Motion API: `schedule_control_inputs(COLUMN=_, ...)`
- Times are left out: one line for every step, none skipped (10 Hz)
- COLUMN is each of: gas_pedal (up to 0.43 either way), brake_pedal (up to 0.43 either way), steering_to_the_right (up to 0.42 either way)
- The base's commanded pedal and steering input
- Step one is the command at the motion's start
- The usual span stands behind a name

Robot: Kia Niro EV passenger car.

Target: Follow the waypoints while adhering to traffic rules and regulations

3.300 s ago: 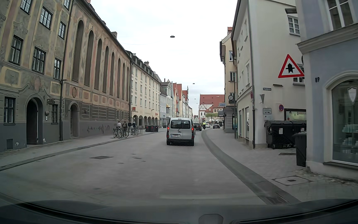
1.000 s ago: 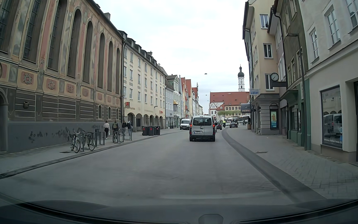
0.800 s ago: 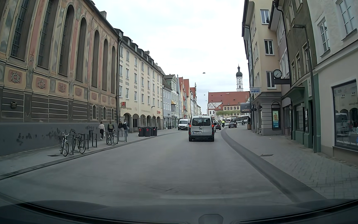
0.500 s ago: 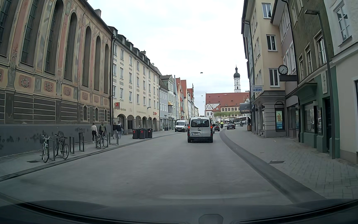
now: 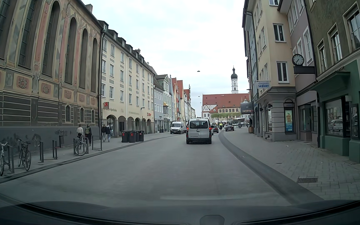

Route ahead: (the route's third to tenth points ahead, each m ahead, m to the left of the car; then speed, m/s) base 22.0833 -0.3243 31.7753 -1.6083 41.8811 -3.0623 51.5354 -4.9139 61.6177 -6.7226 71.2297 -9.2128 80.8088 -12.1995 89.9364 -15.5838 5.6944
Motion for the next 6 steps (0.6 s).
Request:
schedule_control_inputs(gas_pedal=0.079, brake_pedal=0.000, steering_to_the_right=0.014)
schedule_control_inputs(gas_pedal=0.079, brake_pedal=0.000, steering_to_the_right=0.014)
schedule_control_inputs(gas_pedal=0.079, brake_pedal=0.000, steering_to_the_right=0.014)
schedule_control_inputs(gas_pedal=0.079, brake_pedal=0.000, steering_to_the_right=0.015)
schedule_control_inputs(gas_pedal=0.079, brake_pedal=0.000, steering_to_the_right=0.014)
schedule_control_inputs(gas_pedal=0.079, brake_pedal=0.000, steering_to_the_right=0.011)
